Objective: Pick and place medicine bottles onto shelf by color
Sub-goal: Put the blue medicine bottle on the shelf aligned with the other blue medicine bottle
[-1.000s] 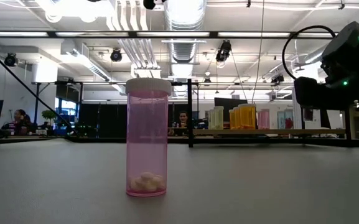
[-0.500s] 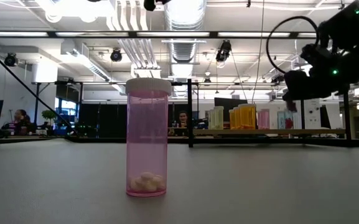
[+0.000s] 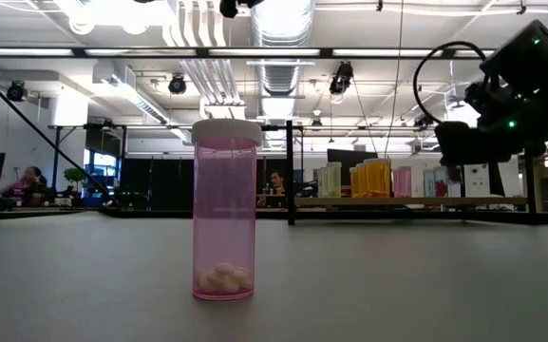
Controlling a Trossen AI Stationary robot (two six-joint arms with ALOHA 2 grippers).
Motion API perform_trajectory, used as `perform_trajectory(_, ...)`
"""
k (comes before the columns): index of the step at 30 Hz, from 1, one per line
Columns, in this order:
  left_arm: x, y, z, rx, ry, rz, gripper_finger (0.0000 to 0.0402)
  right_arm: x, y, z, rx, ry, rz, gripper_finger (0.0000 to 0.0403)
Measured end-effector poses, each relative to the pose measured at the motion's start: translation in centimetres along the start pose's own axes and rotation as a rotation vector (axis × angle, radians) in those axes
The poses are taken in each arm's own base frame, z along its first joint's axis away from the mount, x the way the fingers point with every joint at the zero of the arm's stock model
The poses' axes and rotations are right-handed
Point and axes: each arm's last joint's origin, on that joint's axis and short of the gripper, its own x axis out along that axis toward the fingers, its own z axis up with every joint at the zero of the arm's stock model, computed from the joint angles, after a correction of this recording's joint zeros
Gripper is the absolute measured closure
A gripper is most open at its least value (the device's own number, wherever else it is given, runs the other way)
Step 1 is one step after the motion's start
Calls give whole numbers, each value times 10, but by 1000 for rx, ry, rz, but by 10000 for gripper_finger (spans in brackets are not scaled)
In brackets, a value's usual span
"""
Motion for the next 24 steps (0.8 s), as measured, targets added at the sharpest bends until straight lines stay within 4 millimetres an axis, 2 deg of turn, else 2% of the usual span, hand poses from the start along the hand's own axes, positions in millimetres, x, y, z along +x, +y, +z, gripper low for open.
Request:
perform_trajectory(8,0,0,0,-3,0,0,185,4,-2,-8,-11,-5,-80,298)
perform_trajectory(18,0,0,0,-4,0,0,185,13,-3,-19,119,24,-149,298)
perform_trajectory(24,0,0,0,-4,0,0,185,15,-3,-24,135,23,-183,298)
